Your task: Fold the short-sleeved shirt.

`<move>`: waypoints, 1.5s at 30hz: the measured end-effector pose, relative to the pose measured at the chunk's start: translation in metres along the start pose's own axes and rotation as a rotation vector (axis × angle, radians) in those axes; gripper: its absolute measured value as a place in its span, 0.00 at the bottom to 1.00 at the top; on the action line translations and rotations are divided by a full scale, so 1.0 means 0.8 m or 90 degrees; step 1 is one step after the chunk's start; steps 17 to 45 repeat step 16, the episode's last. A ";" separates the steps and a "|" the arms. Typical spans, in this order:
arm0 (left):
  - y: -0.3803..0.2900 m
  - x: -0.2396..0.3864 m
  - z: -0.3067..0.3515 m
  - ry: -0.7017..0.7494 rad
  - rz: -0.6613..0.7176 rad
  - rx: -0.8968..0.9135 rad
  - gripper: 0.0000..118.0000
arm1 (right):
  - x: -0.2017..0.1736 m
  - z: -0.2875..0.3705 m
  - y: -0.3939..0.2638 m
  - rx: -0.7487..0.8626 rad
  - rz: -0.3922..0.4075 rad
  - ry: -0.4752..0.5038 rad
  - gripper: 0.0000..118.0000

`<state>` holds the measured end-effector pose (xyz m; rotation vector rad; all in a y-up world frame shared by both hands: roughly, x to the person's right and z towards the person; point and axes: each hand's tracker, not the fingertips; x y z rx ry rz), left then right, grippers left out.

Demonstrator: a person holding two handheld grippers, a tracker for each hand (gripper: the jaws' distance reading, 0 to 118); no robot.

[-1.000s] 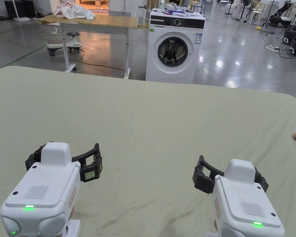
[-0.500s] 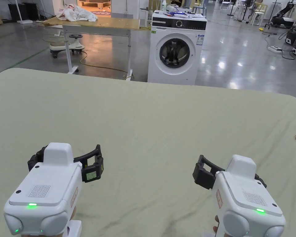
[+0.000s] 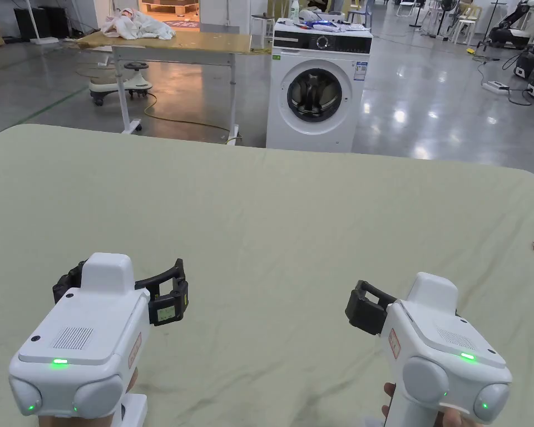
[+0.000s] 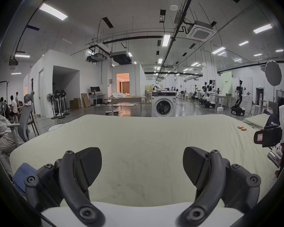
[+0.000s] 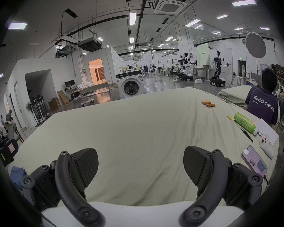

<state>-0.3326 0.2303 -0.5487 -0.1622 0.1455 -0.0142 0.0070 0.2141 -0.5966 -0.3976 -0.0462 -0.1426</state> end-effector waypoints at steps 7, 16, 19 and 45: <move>0.002 -0.002 -0.002 0.000 -0.007 0.002 0.86 | -0.004 -0.004 0.002 0.013 0.037 -0.013 0.90; 0.003 0.000 -0.001 0.005 -0.028 0.036 0.87 | -0.005 -0.003 0.003 0.038 0.062 -0.023 0.90; 0.003 0.000 -0.001 0.005 -0.028 0.036 0.87 | -0.005 -0.003 0.003 0.038 0.062 -0.023 0.90; 0.003 0.000 -0.001 0.005 -0.028 0.036 0.87 | -0.005 -0.003 0.003 0.038 0.062 -0.023 0.90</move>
